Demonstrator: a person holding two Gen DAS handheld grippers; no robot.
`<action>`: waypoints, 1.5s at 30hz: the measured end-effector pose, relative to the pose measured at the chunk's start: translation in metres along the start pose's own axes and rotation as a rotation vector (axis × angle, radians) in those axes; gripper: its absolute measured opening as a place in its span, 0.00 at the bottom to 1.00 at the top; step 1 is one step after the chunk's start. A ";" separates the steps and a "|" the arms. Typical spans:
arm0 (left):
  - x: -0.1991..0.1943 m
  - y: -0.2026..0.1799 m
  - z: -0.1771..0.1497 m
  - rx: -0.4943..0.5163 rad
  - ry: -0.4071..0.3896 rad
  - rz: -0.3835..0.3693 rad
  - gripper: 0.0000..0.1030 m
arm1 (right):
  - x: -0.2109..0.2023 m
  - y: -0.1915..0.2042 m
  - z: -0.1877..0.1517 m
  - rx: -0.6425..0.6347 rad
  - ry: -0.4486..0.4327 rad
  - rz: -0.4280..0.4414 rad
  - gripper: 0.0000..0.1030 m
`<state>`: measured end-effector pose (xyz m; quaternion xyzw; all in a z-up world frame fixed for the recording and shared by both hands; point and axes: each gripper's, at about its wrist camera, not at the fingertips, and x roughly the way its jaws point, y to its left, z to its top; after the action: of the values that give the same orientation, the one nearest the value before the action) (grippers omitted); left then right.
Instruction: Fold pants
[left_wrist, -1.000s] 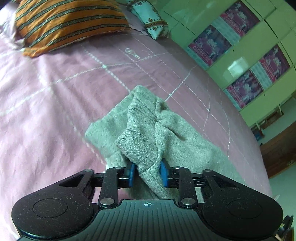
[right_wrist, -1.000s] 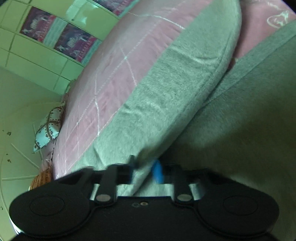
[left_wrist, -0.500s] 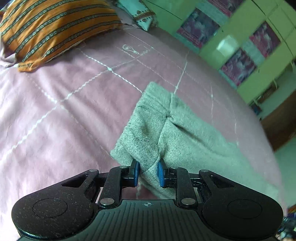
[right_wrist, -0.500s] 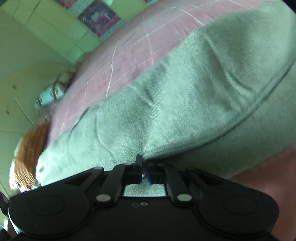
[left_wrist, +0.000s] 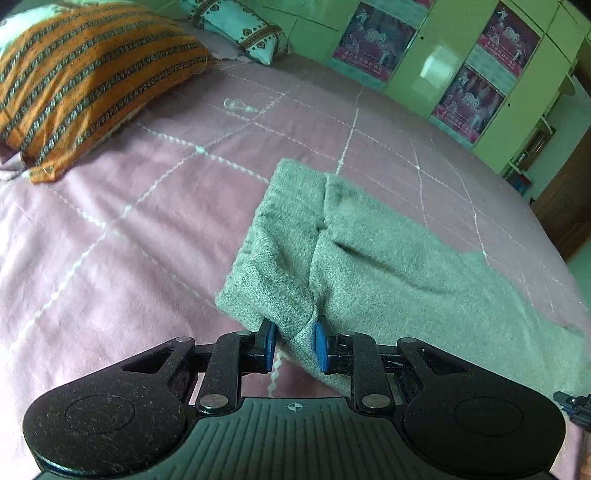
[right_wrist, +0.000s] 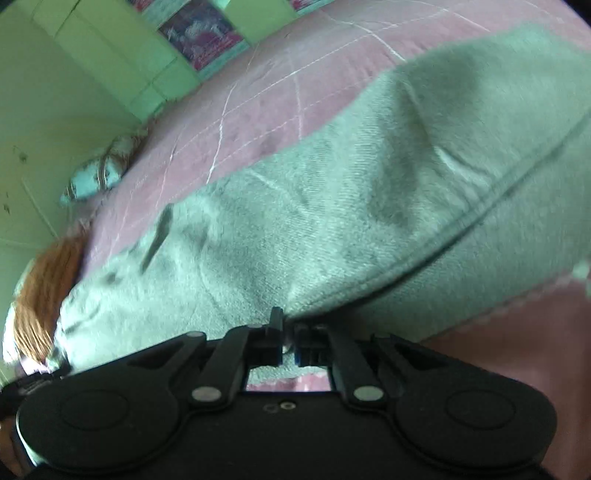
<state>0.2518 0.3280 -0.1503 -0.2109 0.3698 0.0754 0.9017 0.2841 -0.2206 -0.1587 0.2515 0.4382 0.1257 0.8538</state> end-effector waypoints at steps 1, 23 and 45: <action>-0.004 -0.005 0.001 0.032 -0.022 0.004 0.22 | -0.002 0.000 0.002 0.012 -0.007 0.003 0.00; -0.004 -0.015 0.001 0.069 -0.044 0.117 0.69 | -0.015 -0.007 0.004 0.092 -0.020 0.039 0.09; 0.027 -0.212 -0.088 0.147 -0.035 0.305 0.82 | -0.104 -0.171 0.074 0.323 -0.279 -0.062 0.08</action>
<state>0.2770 0.0986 -0.1571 -0.0843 0.3864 0.1876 0.8991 0.2828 -0.4336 -0.1435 0.3862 0.3377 -0.0087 0.8583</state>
